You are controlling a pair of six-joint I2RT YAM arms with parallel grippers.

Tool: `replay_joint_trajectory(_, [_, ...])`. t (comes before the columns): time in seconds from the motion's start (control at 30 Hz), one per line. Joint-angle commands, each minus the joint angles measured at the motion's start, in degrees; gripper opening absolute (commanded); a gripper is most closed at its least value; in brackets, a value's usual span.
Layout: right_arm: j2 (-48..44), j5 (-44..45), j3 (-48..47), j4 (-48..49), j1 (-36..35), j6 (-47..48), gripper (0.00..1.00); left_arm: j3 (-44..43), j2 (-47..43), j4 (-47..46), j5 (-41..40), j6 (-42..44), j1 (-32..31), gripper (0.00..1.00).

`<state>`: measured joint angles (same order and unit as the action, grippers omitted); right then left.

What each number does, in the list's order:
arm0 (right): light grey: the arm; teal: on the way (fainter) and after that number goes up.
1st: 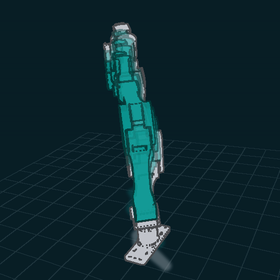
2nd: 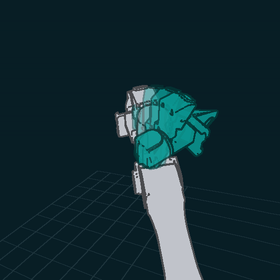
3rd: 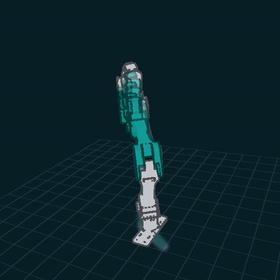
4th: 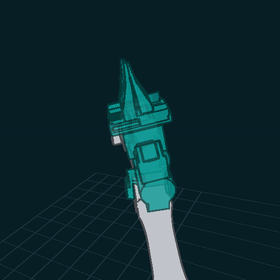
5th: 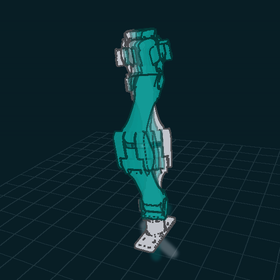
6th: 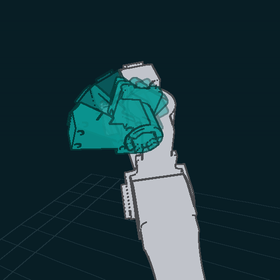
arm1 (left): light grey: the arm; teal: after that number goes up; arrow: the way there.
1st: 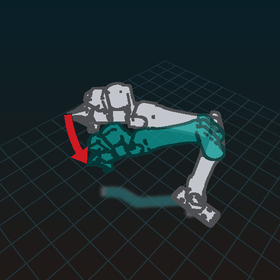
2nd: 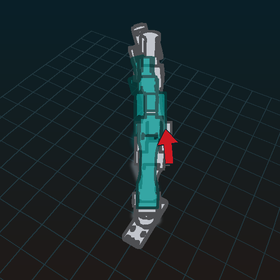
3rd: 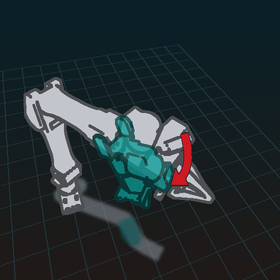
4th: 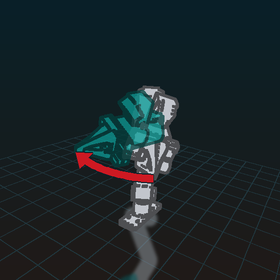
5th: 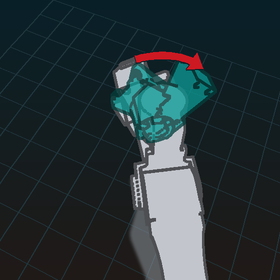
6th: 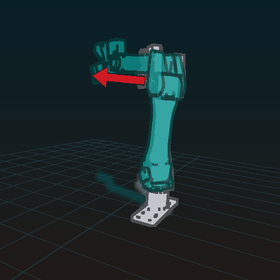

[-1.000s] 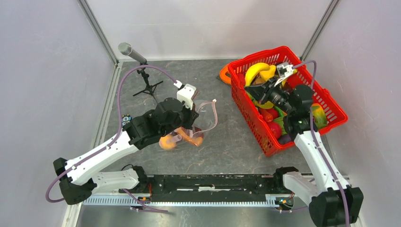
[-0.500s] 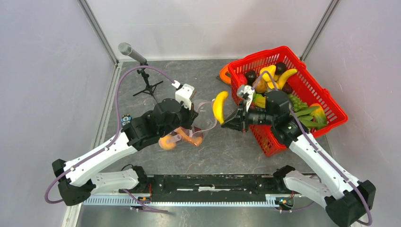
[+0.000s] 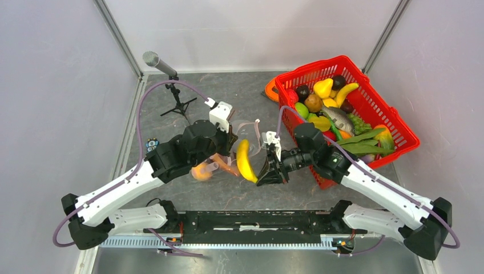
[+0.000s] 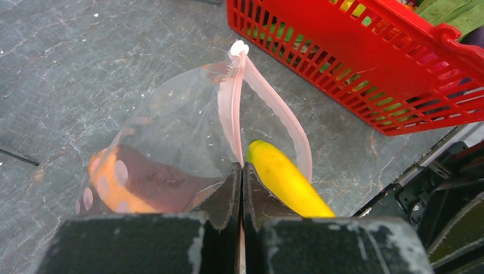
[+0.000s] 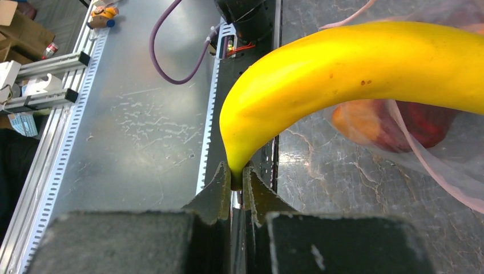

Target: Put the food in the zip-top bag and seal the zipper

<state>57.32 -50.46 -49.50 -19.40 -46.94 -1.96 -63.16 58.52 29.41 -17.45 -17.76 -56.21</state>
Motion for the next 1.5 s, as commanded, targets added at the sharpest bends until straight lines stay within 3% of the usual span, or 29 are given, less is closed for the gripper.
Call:
replay_joint_trajectory(0.0, [1.8, -0.3, -1.9, 1.0, -0.9, 2.9, 0.0, 1.1, -2.2, -3.5, 1.7, -0.5, 0.2, 0.02])
replay_joint_trajectory(0.13, [2.5, 1.6, -3.8, 0.4, -0.8, 4.3, 0.0, 2.8, -4.5, -4.2, 4.6, 1.3, 0.2, 0.02])
replay_joint_trajectory(0.53, [19.5, 7.9, -18.1, -19.3, -0.2, 10.6, 0.0, 4.2, -7.1, -1.6, 14.8, 8.1, 0.2, 0.02])
replay_joint_trajectory(0.73, [21.5, 9.3, -21.9, -20.9, 1.1, 9.1, 0.0, 3.2, -6.2, 1.7, 18.8, 11.0, 0.1, 0.02])
replay_joint_trajectory(1.07, [26.5, 9.1, -24.9, -17.8, 2.1, 2.0, 0.01, 3.4, -4.7, 0.3, 23.1, 9.6, 0.0, 0.02])
replay_joint_trajectory(1.37, [24.7, 17.1, -21.1, -4.9, 1.7, -15.3, 0.04, 3.6, -3.9, -3.2, 19.8, 6.0, 0.0, 0.02])
replay_joint_trajectory(1.4, [24.7, 17.3, -20.8, -4.1, 1.8, -15.7, 0.11, 3.7, -4.0, -4.2, 19.4, 5.4, 0.0, 0.02])
replay_joint_trajectory(1.47, [25.1, 17.0, -20.8, -3.6, 1.7, -16.3, 0.14, 4.1, -4.4, -6.4, 17.8, 3.7, 0.0, 0.02])
